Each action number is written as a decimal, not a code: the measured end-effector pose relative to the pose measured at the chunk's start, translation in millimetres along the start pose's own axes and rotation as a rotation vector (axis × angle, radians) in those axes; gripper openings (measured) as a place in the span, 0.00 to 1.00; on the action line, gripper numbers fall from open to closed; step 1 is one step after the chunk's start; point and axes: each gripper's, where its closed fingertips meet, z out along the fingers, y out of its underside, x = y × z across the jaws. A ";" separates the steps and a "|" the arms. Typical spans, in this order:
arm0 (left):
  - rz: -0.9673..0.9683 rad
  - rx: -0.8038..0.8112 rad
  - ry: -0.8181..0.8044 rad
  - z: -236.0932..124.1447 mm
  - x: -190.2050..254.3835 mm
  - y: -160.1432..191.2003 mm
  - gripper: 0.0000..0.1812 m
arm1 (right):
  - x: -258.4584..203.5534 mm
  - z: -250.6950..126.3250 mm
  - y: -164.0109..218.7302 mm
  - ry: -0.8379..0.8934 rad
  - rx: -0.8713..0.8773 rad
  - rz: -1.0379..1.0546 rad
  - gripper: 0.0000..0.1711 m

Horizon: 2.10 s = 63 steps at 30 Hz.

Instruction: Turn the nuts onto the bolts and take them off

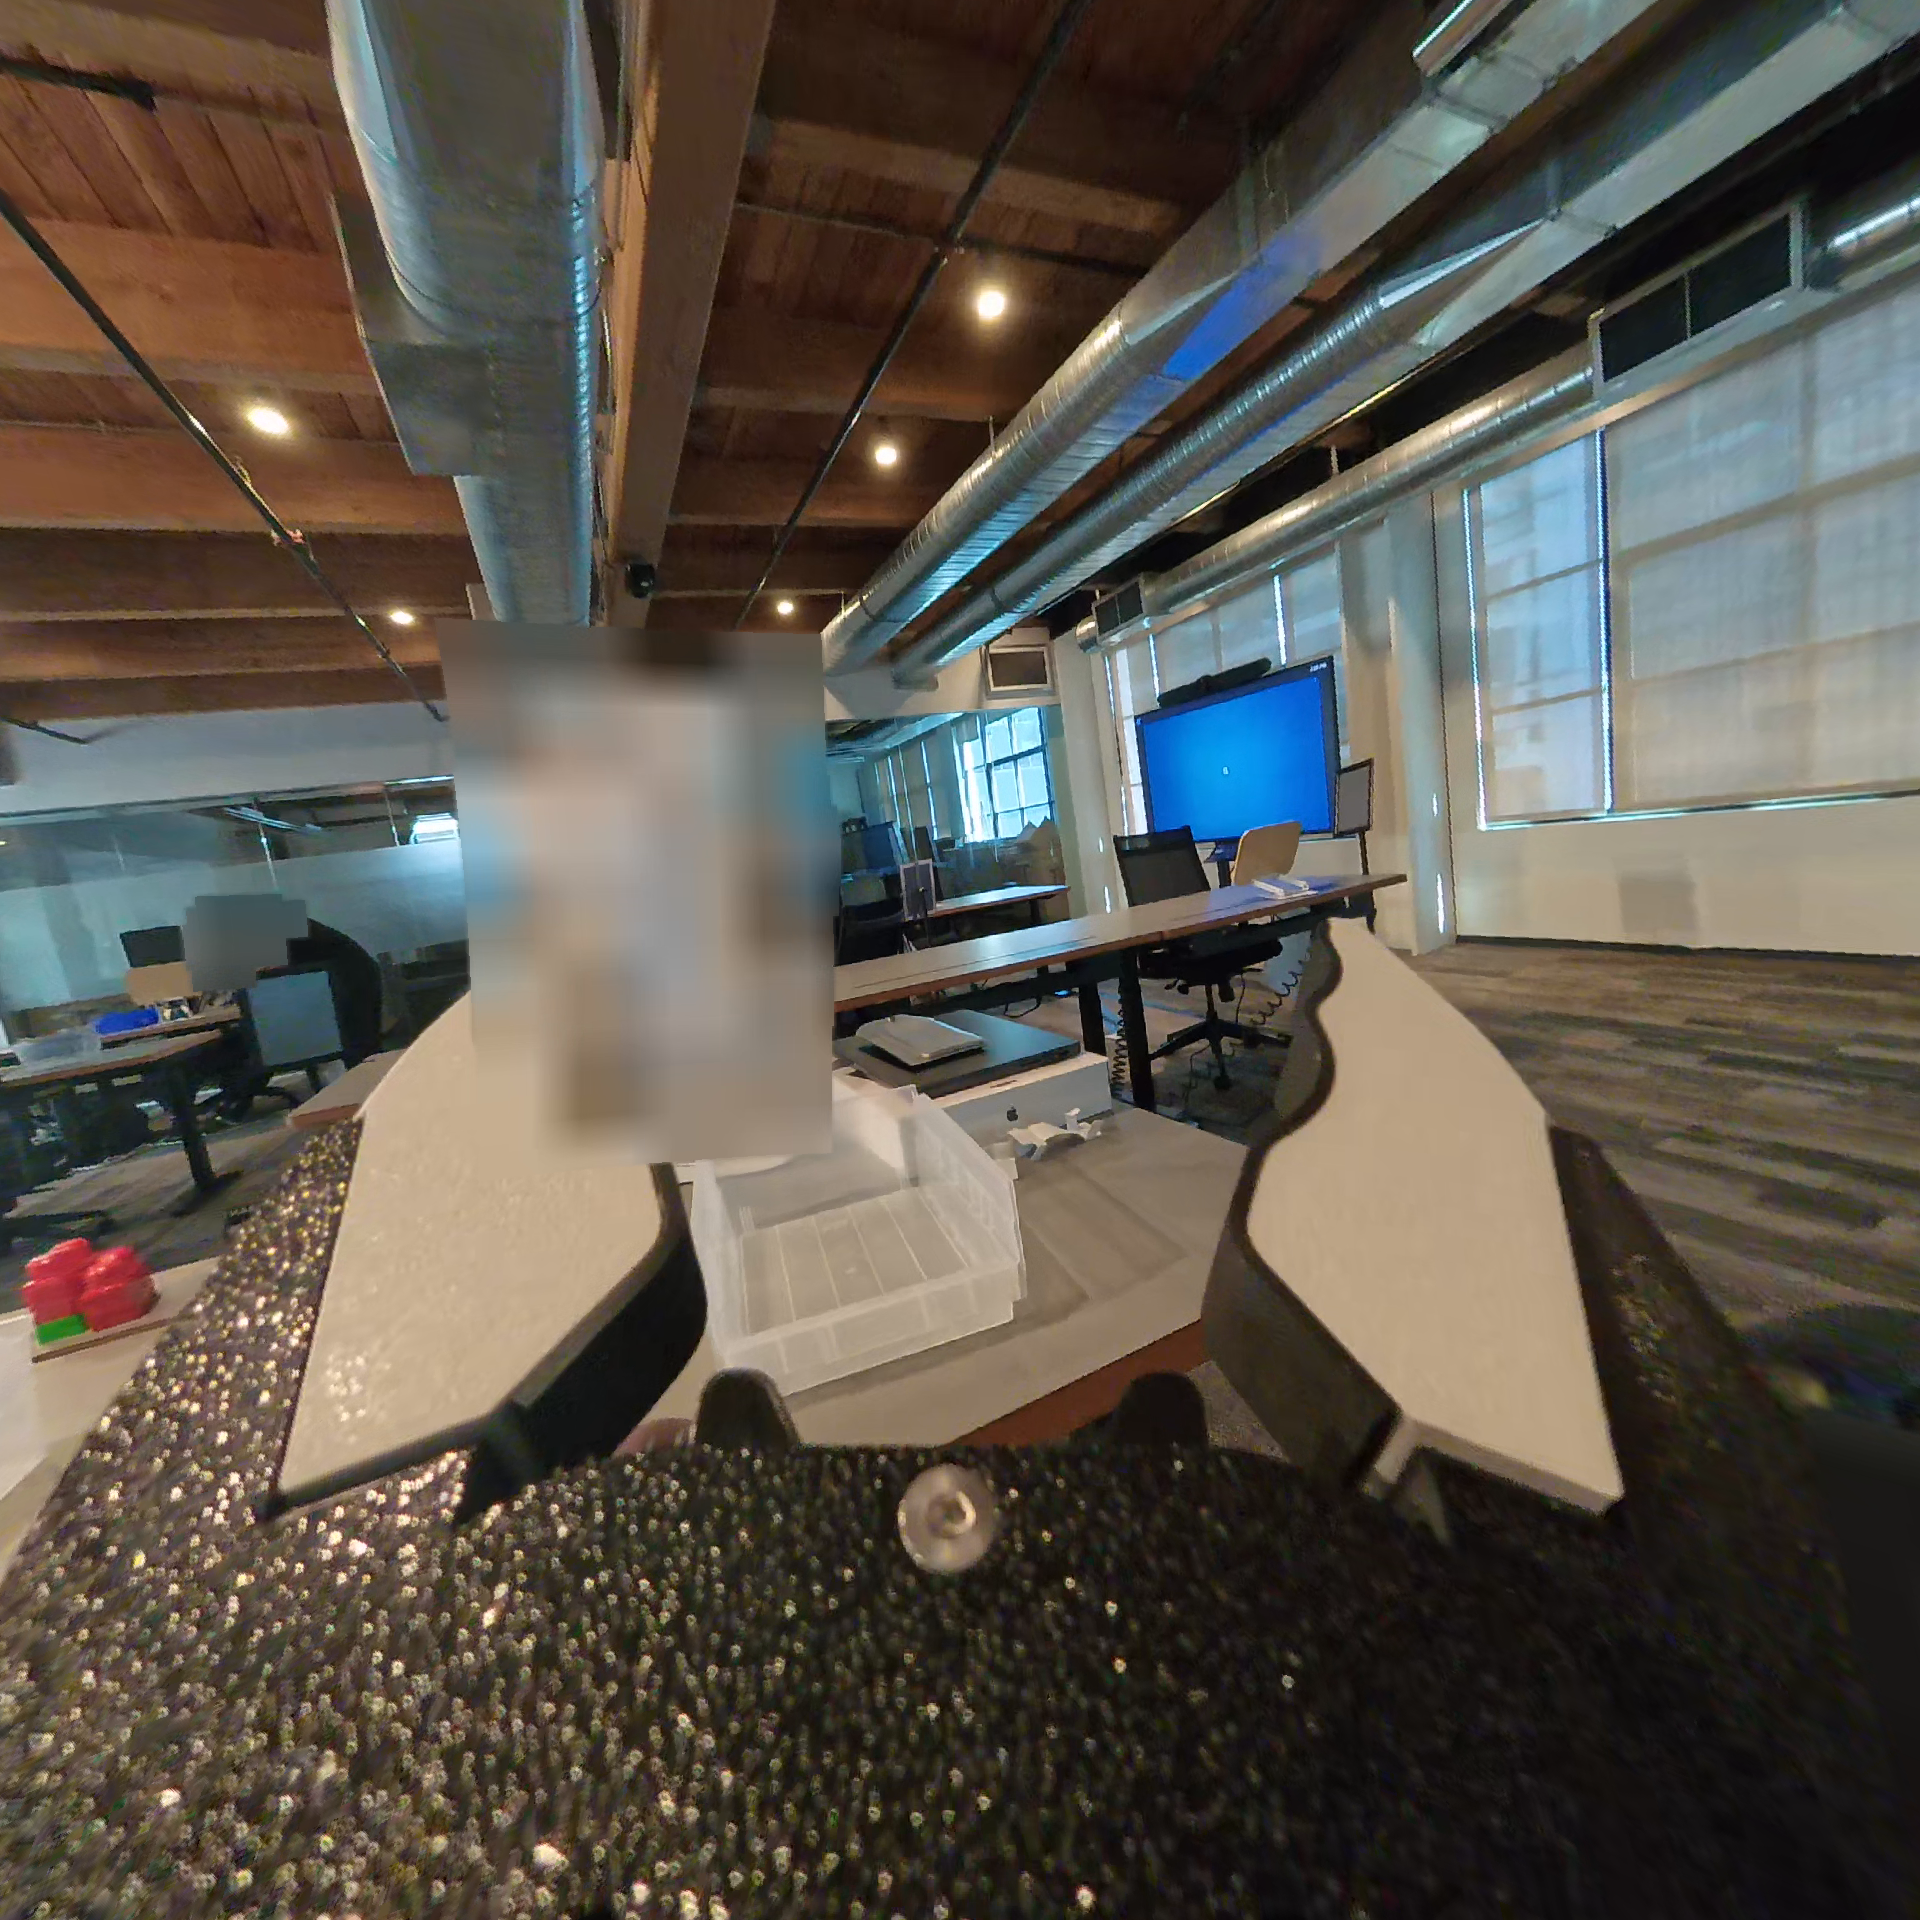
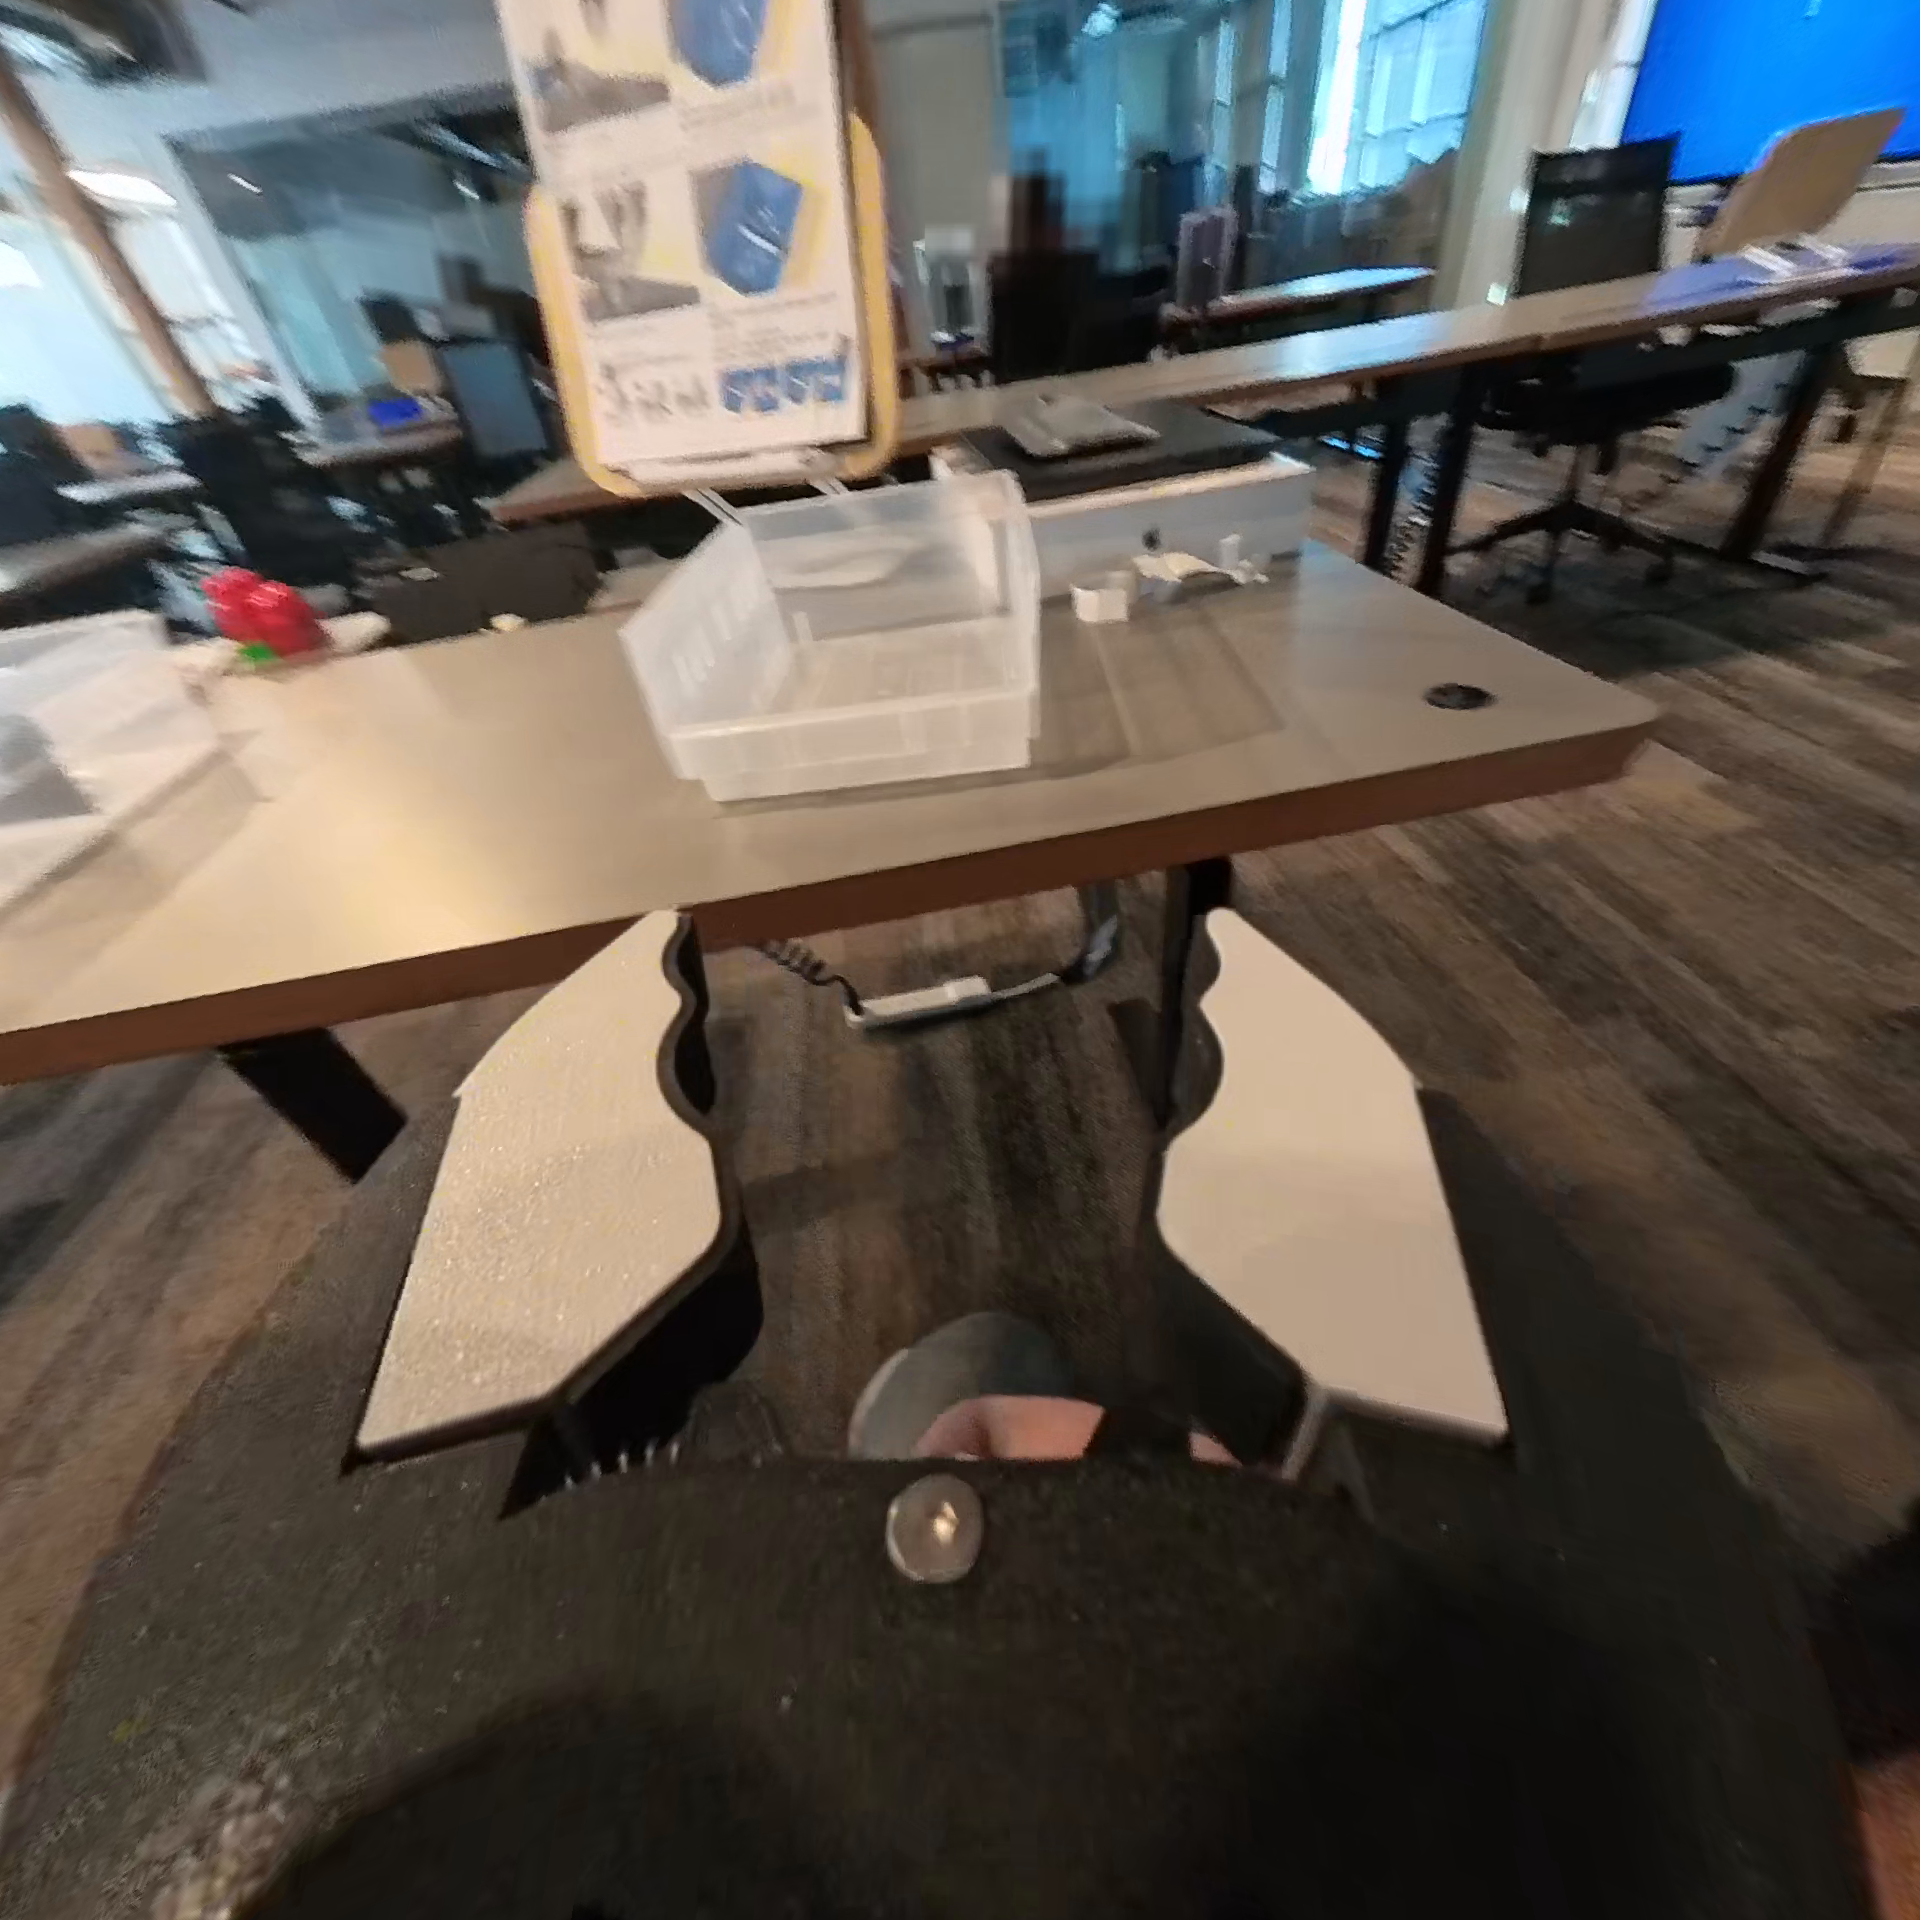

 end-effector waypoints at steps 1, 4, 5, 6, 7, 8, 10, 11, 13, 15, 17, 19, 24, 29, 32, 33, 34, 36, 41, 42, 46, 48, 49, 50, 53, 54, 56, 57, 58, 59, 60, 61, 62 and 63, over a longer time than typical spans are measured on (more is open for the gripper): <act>-0.008 0.004 0.001 -0.9 -1.3 -1.7 0.67 | -7.4 -3.5 -4.9 -0.055 0.024 0.014 0.52; -0.037 0.027 -0.004 -4.7 -9.4 -8.0 0.67 | -26.7 -16.5 -23.3 -0.227 0.116 0.071 0.52; -0.046 0.031 -0.004 -5.7 -12.9 -9.6 0.67 | -29.8 -24.8 -28.9 -0.276 0.140 0.089 0.51; -0.052 0.034 -0.003 -6.3 -16.2 -10.7 0.67 | -33.9 -33.0 -34.1 -0.324 0.163 0.109 0.49; -0.059 0.036 -0.003 -7.1 -20.2 -11.7 0.67 | -36.7 -42.2 -39.1 -0.367 0.184 0.129 0.46; -0.064 0.039 -0.005 -8.3 -25.0 -12.8 0.67 | -39.7 -51.3 -44.2 -0.406 0.205 0.148 0.45; -0.076 0.044 -0.010 -10.9 -37.2 -14.4 0.67 | -47.1 -70.2 -54.4 -0.480 0.254 0.180 0.44; -0.082 0.045 -0.012 -11.9 -42.7 -15.0 0.66 | -51.0 -80.1 -58.9 -0.509 0.281 0.190 0.42; -0.098 0.044 -0.018 -13.6 -54.5 -15.4 0.66 | -61.2 -99.1 -66.6 -0.568 0.333 0.196 0.38; -0.114 0.039 -0.025 -15.1 -65.1 -13.5 0.66 | -69.7 -115.1 -73.7 -0.591 0.391 0.194 0.36; -0.120 0.033 -0.037 -16.6 -75.1 -11.2 0.66 | -79.4 -129.6 -79.7 -0.614 0.454 0.190 0.34; -0.121 0.020 -0.044 -18.1 -80.4 -8.0 0.66 | -90.5 -138.6 -81.1 -0.638 0.491 0.173 0.33; -0.109 -0.007 -0.048 -24.2 -94.3 -1.8 0.66 | -116.5 -149.0 -73.2 -0.709 0.523 0.148 0.22; -0.101 -0.018 -0.049 -29.1 -99.3 1.5 0.66 | -130.1 -147.3 -64.0 -0.740 0.502 0.140 0.22; -0.105 -0.031 -0.043 -30.4 -99.3 5.0 0.66 | -133.0 -149.1 -61.6 -0.743 0.511 0.129 0.22; -0.106 -0.034 -0.040 -30.2 -98.7 5.8 0.66 | -132.7 -149.6 -60.4 -0.735 0.517 0.123 0.22; -0.106 -0.037 -0.037 -30.1 -97.5 6.7 0.66 | -133.0 -150.3 -58.7 -0.733 0.521 0.118 0.22; -0.103 -0.044 -0.032 -29.8 -95.8 8.4 0.66 | -133.6 -149.0 -53.7 -0.734 0.508 0.114 0.21; -0.096 -0.059 -0.019 -29.8 -91.5 14.4 0.66 | -132.9 -144.7 -43.7 -0.731 0.485 0.118 0.20; -0.095 -0.062 -0.017 -29.3 -90.8 15.3 0.66 | -133.2 -144.2 -42.9 -0.733 0.482 0.118 0.20; -0.094 -0.073 -0.007 -27.5 -86.0 18.7 0.66 | -132.6 -142.1 -42.6 -0.733 0.477 0.118 0.16; -0.095 -0.077 -0.002 -27.1 -83.8 20.0 0.66 | -132.2 -142.3 -43.1 -0.733 0.481 0.117 0.15; -0.096 -0.079 0.001 -27.2 -82.7 20.6 0.66 | -132.0 -142.3 -43.1 -0.734 0.481 0.116 0.14; -0.096 -0.080 0.002 -27.2 -82.3 21.2 0.66 | -131.6 -142.2 -43.1 -0.733 0.481 0.115 0.13; -0.097 -0.081 0.006 -26.8 -81.3 22.6 0.66 | -130.7 -141.9 -42.5 -0.732 0.480 0.115 0.10; -0.096 -0.081 0.008 -26.6 -80.8 22.9 0.66 | -130.6 -141.5 -42.5 -0.731 0.479 0.115 0.10; -0.096 -0.083 0.010 -26.6 -79.9 23.5 0.66 | -130.8 -141.4 -42.0 -0.734 0.477 0.116 0.10; -0.097 -0.083 0.012 -26.8 -79.6 23.7 0.66 | -131.1 -141.4 -41.8 -0.736 0.476 0.116 0.10; -0.097 -0.084 0.013 -26.9 -79.4 23.8 0.65 | -131.0 -141.4 -41.6 -0.737 0.475 0.116 0.10; -0.097 -0.084 0.014 -26.7 -79.1 23.9 0.65 | -131.4 -141.3 -41.5 -0.737 0.474 0.114 0.11; -0.096 -0.085 0.015 -27.0 -78.5 24.5 0.65 | -131.9 -141.5 -41.4 -0.739 0.473 0.112 0.11; -0.095 -0.086 0.016 -27.2 -77.5 25.3 0.65 | -132.3 -141.3 -41.1 -0.740 0.472 0.112 0.11; -0.095 -0.086 0.017 -27.5 -77.8 25.6 0.65 | -132.6 -141.5 -40.9 -0.740 0.470 0.112 0.11; -0.095 -0.087 0.020 -27.7 -78.1 25.6 0.64 | -133.4 -141.6 -40.7 -0.742 0.469 0.112 0.11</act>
